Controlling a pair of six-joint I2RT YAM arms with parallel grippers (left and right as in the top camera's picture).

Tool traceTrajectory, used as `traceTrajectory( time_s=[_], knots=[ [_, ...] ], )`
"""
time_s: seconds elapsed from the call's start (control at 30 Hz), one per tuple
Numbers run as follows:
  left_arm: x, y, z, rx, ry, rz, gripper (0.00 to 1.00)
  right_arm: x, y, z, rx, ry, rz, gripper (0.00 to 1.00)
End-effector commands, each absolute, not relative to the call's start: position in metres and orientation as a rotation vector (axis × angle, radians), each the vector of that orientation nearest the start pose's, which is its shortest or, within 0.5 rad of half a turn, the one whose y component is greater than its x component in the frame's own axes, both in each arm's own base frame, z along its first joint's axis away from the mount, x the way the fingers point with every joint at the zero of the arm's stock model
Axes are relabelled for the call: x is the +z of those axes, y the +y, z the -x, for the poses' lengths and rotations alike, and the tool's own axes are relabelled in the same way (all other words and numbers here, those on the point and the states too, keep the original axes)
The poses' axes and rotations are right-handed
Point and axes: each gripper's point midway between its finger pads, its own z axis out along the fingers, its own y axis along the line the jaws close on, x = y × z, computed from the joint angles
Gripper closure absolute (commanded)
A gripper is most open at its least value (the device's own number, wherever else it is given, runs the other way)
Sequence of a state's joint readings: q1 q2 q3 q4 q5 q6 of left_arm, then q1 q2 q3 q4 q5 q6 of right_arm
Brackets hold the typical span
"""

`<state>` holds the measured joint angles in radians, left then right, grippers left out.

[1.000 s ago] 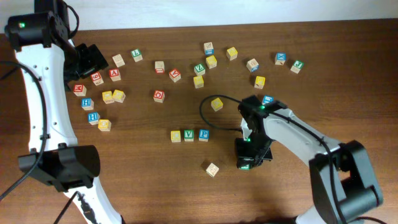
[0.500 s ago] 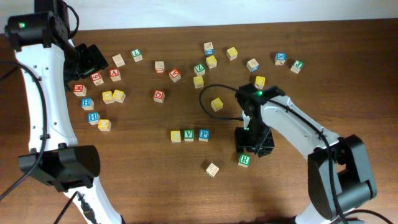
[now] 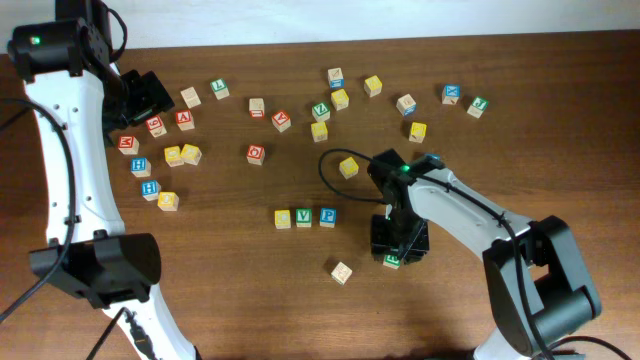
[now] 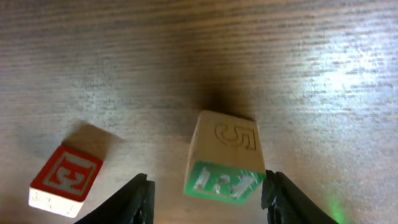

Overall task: Spell out CVPR
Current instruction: 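Carry the R block and lower it right of the P block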

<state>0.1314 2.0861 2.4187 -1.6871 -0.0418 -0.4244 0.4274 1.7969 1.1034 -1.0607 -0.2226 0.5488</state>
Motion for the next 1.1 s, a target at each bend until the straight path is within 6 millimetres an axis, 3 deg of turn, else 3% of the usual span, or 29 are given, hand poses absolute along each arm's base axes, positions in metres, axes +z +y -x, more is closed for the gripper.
traceTrajectory(
  time_s=[0.0,0.1,0.13,0.27,0.33,0.4,0.47,0.53,0.6,0.67,0.73,0.93,1.07],
  knots=[
    [0.243,0.064,-0.409,0.021,2.793,0.828,0.01,0.013,0.142,-0.214,0.184,3.4,-0.251,0.55],
    [0.243,0.064,-0.409,0.021,2.793,0.828,0.01,0.01,0.144,-0.22,0.206,3.373,-0.246,0.64],
    [0.243,0.064,-0.409,0.021,2.793,0.828,0.01,0.01,0.144,-0.222,0.21,3.368,-0.244,0.73],
    [0.243,0.064,-0.409,0.021,2.793,0.828,0.01,0.014,0.151,-0.236,0.252,3.317,-0.223,0.75],
    [0.243,0.064,-0.409,0.021,2.793,0.828,0.01,0.026,0.162,-0.26,0.309,3.243,-0.187,0.77],
    [0.243,0.064,-0.409,0.021,2.793,0.828,0.01,0.048,0.179,-0.298,0.399,3.107,-0.092,0.8],
    [0.243,0.064,-0.409,0.021,2.793,0.828,0.01,0.056,0.191,-0.323,0.46,3.0,-0.065,0.8],
    [0.243,0.064,-0.409,0.021,2.793,0.828,0.01,0.058,0.195,-0.332,0.483,2.955,-0.056,0.8],
    [0.243,0.064,-0.409,0.021,2.793,0.828,0.01,0.053,0.195,-0.33,0.473,2.977,-0.057,0.8],
    [0.243,0.064,-0.409,0.021,2.793,0.828,0.01,0.03,0.202,-0.311,0.437,3.074,0.016,0.8],
    [0.243,0.064,-0.409,0.021,2.793,0.828,0.01,0.022,0.21,-0.302,0.409,3.099,0.068,0.8],
    [0.243,0.064,-0.409,0.021,2.793,0.828,0.01,0.02,0.205,-0.308,0.349,3.07,0.108,0.78],
    [0.243,0.064,-0.409,0.021,2.793,0.828,0.01,0.02,0.206,-0.31,0.35,3.063,0.107,0.6]
  ],
)
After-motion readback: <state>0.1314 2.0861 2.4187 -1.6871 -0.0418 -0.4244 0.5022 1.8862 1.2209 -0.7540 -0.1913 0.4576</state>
